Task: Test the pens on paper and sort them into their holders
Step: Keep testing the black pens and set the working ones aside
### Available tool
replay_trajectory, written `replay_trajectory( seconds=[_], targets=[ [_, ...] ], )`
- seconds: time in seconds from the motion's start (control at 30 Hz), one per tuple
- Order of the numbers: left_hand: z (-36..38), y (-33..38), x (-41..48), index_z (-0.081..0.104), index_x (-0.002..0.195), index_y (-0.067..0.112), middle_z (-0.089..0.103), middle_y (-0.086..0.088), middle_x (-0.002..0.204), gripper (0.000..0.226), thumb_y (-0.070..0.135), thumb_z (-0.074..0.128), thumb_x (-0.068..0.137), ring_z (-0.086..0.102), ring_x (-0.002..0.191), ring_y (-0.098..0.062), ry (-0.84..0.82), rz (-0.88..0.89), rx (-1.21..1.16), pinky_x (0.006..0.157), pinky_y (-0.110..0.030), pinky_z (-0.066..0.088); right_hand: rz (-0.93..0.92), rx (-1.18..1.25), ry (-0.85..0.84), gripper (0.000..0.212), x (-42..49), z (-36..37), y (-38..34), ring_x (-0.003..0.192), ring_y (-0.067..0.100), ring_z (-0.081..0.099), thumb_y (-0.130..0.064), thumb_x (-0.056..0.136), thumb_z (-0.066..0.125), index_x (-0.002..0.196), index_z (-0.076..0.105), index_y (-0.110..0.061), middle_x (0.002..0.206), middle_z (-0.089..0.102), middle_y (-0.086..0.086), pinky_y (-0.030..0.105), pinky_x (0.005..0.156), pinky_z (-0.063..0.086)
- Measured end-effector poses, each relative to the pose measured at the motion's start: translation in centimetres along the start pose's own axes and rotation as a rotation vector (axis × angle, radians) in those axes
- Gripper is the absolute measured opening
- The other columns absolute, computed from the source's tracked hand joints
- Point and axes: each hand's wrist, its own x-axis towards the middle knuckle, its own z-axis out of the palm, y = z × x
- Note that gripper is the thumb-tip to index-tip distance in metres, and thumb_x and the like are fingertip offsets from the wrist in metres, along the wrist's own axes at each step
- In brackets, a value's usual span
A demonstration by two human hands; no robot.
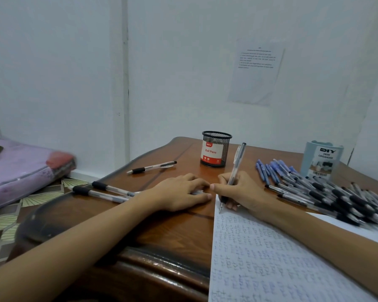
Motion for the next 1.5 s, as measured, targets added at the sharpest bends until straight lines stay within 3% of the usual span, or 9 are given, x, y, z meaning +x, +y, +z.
replay_trajectory(
  seconds=[0.17,0.33,0.47,0.7,1.5],
  targets=[
    [0.06,0.02,0.05,0.033,0.141,0.029,0.033,0.002,0.147,0.053,0.054,0.032,0.094,0.037,0.129,-0.017,0.010,-0.008,0.011,0.104,-0.035,0.036,-0.027,0.006,-0.009,0.039,-0.06,0.21,-0.06,0.035,0.005,0.045,-0.008,0.085,0.066,0.053,0.043,-0.010,0.041,0.052,-0.004,0.012,0.037,0.036],
    [-0.05,0.14,0.01,0.032,0.141,0.034,0.031,0.003,0.148,0.051,0.054,0.032,0.094,0.035,0.132,-0.016,-0.004,-0.007,0.008,0.105,-0.035,0.034,-0.017,-0.029,0.017,0.040,0.14,0.24,0.04,0.034,0.006,0.042,0.005,0.084,0.056,0.051,0.041,-0.010,0.040,0.046,-0.002,0.014,0.036,0.035],
    [-0.04,0.14,-0.02,0.032,0.141,0.032,0.031,0.002,0.148,0.052,0.054,0.031,0.095,0.035,0.131,-0.016,0.001,-0.012,0.022,0.105,-0.035,0.034,-0.020,0.010,0.002,0.038,0.03,0.16,0.11,0.035,0.006,0.045,-0.004,0.087,0.060,0.054,0.043,-0.009,0.041,0.050,-0.003,0.013,0.038,0.038],
    [0.02,0.04,0.12,0.030,0.142,0.034,0.030,0.003,0.149,0.053,0.055,0.031,0.094,0.034,0.132,-0.016,-0.011,-0.014,0.023,0.105,-0.035,0.035,-0.038,0.006,0.082,0.039,0.10,0.18,0.17,0.034,0.004,0.045,-0.002,0.088,0.059,0.054,0.042,-0.009,0.038,0.049,-0.004,0.013,0.037,0.038],
    [0.01,0.05,0.10,0.030,0.142,0.034,0.030,0.002,0.148,0.052,0.055,0.031,0.094,0.035,0.132,-0.016,-0.005,0.002,0.025,0.104,-0.034,0.034,-0.026,-0.015,0.118,0.036,0.28,0.11,0.28,0.034,0.005,0.043,0.001,0.088,0.056,0.056,0.042,-0.009,0.039,0.046,-0.004,0.015,0.037,0.037]
  ],
)
